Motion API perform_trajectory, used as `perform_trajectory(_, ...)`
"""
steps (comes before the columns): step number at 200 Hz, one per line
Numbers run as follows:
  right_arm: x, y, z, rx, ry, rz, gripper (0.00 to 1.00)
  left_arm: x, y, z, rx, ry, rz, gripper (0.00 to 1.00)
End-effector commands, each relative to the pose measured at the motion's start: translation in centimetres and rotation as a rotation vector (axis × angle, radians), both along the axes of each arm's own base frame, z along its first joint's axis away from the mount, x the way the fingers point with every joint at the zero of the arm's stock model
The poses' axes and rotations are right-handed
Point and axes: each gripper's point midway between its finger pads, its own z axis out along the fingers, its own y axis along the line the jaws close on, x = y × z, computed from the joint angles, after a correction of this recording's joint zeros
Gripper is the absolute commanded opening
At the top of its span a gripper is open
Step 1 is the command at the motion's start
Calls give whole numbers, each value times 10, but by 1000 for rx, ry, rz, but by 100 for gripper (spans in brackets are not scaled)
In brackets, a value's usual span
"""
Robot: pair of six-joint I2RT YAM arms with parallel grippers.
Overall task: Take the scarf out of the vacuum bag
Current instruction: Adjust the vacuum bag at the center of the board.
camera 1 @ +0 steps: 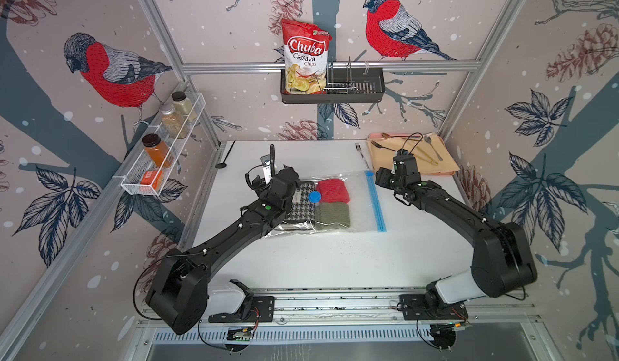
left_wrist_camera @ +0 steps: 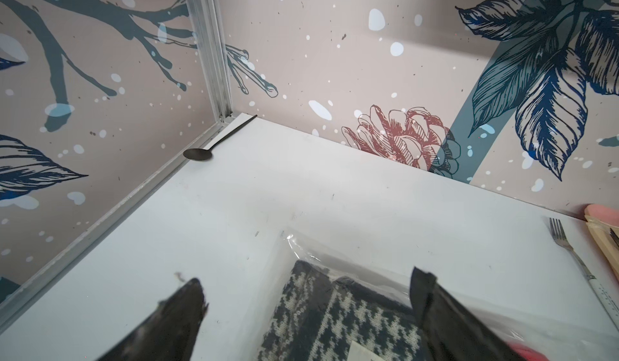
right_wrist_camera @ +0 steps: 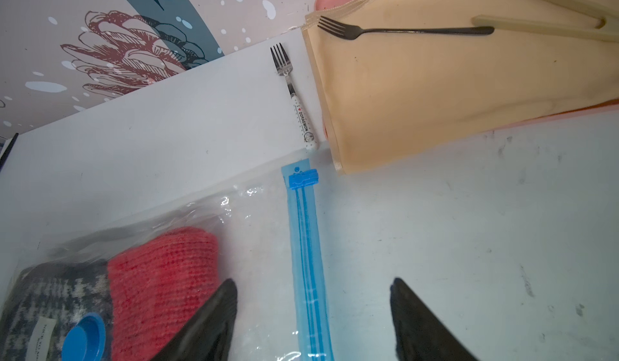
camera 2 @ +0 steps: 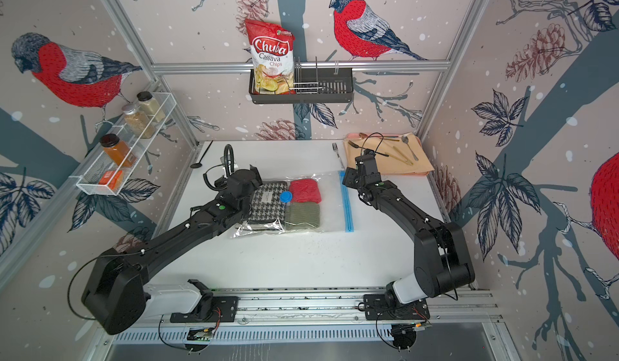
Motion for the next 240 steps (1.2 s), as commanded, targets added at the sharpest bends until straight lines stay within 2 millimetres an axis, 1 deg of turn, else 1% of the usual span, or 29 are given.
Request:
perform_trajectory(1,-7,5,-12,33,42,39,71,8,-10,-6,-98,22,-63,98)
perform_trajectory(22,-16,8,-20,87,65,75,65,14,-17,-12,-113,53,-87,98)
perform_trajectory(38,-19,9,-23,114,64,104,57,19,-27,-19,-187,74,-156,98)
perform_trajectory(52,-16,3,-25,120,73,95,52,20,-33,-26,-256,75,-208,98)
perform_trajectory(59,-15,1,-27,134,82,94,51,20,-37,-29,-276,76,-234,98)
perform_trajectory(72,-15,5,-31,182,101,119,47,20,-40,-38,-284,95,-248,98)
perform_trajectory(89,-16,12,-39,229,128,144,47,21,-44,-52,-293,145,-253,98)
perform_trajectory(101,-16,17,-45,236,150,157,47,21,-49,-61,-301,175,-272,98)
perform_trajectory(111,-16,20,-49,238,165,166,46,19,-50,-68,-307,196,-267,98)
perform_trajectory(135,-17,26,-53,242,178,184,45,17,-48,-75,-304,211,-255,98)
perform_trajectory(150,-17,25,-56,240,187,183,45,19,-44,-76,-291,211,-234,98)
perform_trajectory(161,-17,24,-59,238,192,181,45,21,-43,-81,-283,230,-221,98)
perform_trajectory(185,-16,22,-64,242,205,171,45,25,-45,-90,-264,286,-207,98)
perform_trajectory(226,-13,18,-75,224,243,154,45,30,-42,-109,-210,364,-171,96)
perform_trajectory(232,-13,18,-75,229,244,154,45,25,-36,-116,-192,398,-143,96)
perform_trajectory(234,-13,18,-76,230,247,153,45,29,-37,-109,-194,386,-138,96)
perform_trajectory(240,-13,19,-76,232,247,154,45,29,-33,-104,-181,386,-115,96)
